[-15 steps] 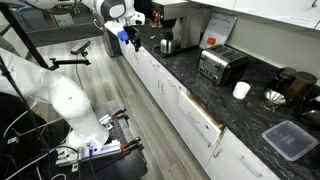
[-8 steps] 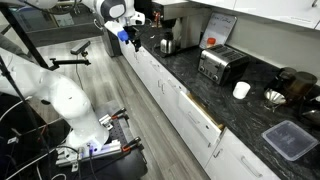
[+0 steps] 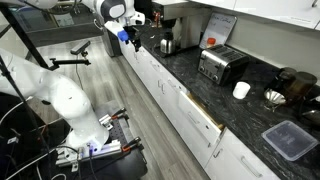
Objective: Open the ajar drawer, remove the white mug from the drawer and place it on the countertop
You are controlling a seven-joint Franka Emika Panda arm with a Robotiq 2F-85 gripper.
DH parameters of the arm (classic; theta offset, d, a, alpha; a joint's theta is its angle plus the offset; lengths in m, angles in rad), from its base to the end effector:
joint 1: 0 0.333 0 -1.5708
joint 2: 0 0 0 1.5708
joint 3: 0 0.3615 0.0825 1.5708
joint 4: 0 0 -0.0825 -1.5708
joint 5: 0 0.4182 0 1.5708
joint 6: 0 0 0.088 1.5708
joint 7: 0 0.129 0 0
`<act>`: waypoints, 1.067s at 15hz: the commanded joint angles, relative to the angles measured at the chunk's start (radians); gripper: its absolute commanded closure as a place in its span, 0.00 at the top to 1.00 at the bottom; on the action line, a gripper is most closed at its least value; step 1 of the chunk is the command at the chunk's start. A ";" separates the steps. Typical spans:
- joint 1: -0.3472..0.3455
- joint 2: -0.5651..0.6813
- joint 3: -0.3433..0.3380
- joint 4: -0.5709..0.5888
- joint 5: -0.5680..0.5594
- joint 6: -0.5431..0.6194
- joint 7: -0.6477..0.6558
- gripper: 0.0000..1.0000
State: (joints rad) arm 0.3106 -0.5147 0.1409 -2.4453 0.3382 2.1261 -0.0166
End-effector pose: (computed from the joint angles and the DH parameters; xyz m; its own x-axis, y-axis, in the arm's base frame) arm 0.3742 0.2098 0.5085 0.9448 0.2750 0.1779 0.3128 -0.9187 -0.2412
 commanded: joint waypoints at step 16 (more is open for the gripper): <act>-0.145 -0.084 -0.057 -0.172 -0.133 0.053 -0.008 1.00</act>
State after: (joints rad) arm 0.1833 -0.5737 0.1149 -2.5615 0.2164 2.1293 0.0255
